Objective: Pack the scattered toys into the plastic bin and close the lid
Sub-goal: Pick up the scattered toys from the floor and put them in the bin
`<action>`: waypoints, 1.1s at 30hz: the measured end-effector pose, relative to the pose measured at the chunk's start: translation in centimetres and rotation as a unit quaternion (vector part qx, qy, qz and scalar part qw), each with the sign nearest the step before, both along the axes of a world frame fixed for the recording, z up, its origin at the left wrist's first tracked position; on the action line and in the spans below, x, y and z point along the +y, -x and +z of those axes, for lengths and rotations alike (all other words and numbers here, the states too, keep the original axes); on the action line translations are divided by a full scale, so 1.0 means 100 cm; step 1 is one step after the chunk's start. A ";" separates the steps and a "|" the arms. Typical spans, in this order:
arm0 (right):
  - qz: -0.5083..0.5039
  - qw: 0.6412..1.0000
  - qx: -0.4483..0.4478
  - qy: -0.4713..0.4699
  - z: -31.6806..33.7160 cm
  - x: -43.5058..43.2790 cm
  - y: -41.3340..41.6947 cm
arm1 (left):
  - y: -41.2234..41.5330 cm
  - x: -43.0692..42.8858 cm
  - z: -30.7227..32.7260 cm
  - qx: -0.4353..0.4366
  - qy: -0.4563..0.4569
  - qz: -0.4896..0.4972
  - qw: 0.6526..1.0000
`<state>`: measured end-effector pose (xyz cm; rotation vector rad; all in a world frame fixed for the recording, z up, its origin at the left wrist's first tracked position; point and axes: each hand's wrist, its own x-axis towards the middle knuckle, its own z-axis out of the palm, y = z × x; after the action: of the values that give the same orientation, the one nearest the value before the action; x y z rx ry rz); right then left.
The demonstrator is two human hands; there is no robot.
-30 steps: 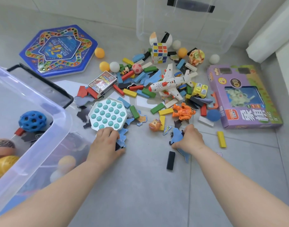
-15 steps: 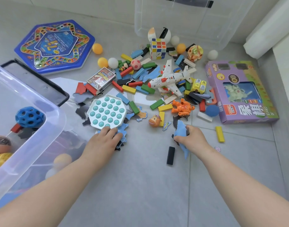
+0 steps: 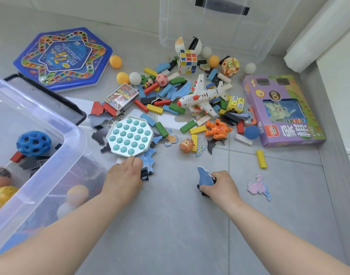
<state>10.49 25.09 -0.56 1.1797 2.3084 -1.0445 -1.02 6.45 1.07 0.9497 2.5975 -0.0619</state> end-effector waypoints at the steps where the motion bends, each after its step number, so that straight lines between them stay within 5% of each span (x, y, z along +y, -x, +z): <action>1: 0.008 1.000 -0.004 -0.001 -0.001 -0.003 0.003 | -0.002 0.003 -0.002 -0.012 -0.024 0.028 0.999; 11: 0.059 0.993 -0.071 -0.068 -0.004 -0.012 0.017 | -0.027 0.024 0.107 -0.165 -0.232 0.093 0.954; 18: 0.032 0.999 -0.017 -0.028 0.001 -0.015 0.013 | 0.007 -0.060 0.166 0.000 -0.342 0.159 0.926; 22: 0.044 0.999 -0.006 -0.014 0.011 -0.017 0.015 | 0.025 -0.128 0.145 0.061 -0.274 0.263 0.923; 29: 0.033 0.977 0.202 0.056 0.110 -0.068 0.078 | 0.030 -0.200 0.114 0.054 -0.148 0.372 0.915; 33: 0.113 0.891 0.408 0.163 0.184 -0.132 0.118 | 0.033 -0.212 0.105 0.014 -0.124 0.380 0.917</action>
<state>-1.27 11.85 17.89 0.3294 2.5712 -2.0099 -4.36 -14.80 11.58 -0.0530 2.8531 0.4674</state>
